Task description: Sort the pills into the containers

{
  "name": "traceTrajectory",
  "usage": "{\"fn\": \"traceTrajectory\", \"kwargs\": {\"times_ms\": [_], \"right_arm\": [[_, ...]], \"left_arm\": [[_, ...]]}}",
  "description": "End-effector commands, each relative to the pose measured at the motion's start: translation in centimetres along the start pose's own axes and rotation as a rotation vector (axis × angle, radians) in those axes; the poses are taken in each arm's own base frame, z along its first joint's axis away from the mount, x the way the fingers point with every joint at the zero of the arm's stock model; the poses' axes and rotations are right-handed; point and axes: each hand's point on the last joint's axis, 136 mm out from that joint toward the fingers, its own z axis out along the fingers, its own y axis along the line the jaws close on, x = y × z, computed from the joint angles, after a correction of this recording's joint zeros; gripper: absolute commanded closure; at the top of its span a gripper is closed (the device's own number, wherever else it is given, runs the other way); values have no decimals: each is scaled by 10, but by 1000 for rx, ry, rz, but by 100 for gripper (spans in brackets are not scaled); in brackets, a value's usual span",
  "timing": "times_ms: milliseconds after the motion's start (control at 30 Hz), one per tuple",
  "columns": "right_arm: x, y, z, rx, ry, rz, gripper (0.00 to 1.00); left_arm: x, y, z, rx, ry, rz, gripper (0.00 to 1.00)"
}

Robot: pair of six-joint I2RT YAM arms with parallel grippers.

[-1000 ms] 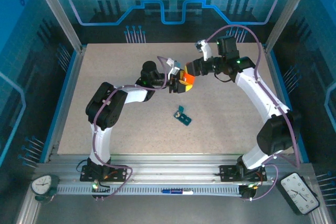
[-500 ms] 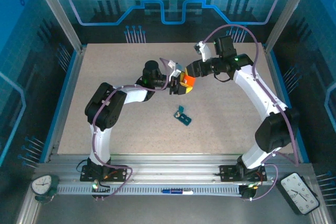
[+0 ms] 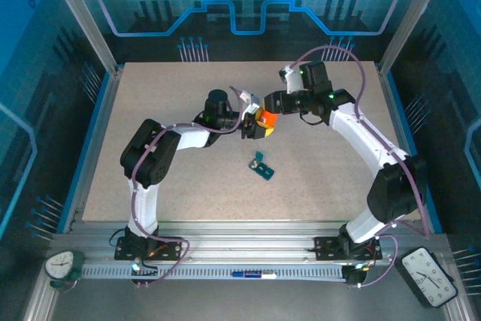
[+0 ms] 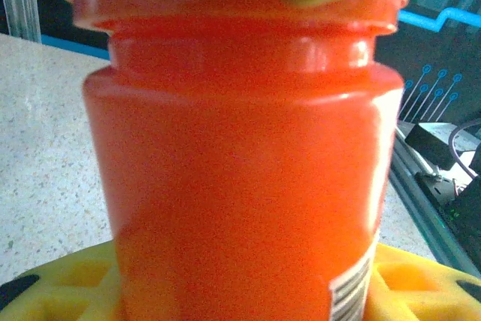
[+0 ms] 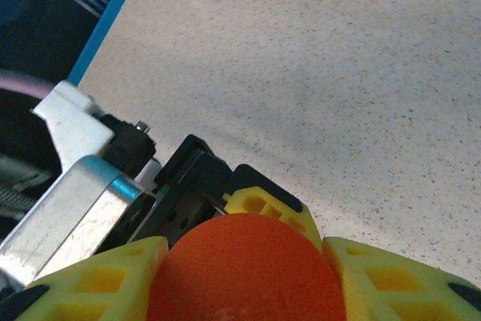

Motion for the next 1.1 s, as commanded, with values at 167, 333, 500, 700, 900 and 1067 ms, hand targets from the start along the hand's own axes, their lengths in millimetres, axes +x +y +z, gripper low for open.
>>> {"fn": "traceTrajectory", "kwargs": {"times_ms": [167,333,500,700,900,1067], "right_arm": [[47,-3,24,103,143,126,70],[28,-2,13,97,113,113,59],[-1,2,-18,34,36,110,35],[-4,15,-56,-50,-35,-9,15],[-10,21,-73,-89,-92,-191,15],[-17,17,-66,-76,-71,-285,15]], "left_arm": [[-41,-4,-1,-61,-40,212,100],[-35,-2,-1,-67,-26,204,100],[-29,-1,-2,-62,-20,186,100],[-30,-4,-4,-11,-39,157,100],[-33,-9,-6,67,-54,107,100],[-41,-13,-5,120,-69,76,100]]}}
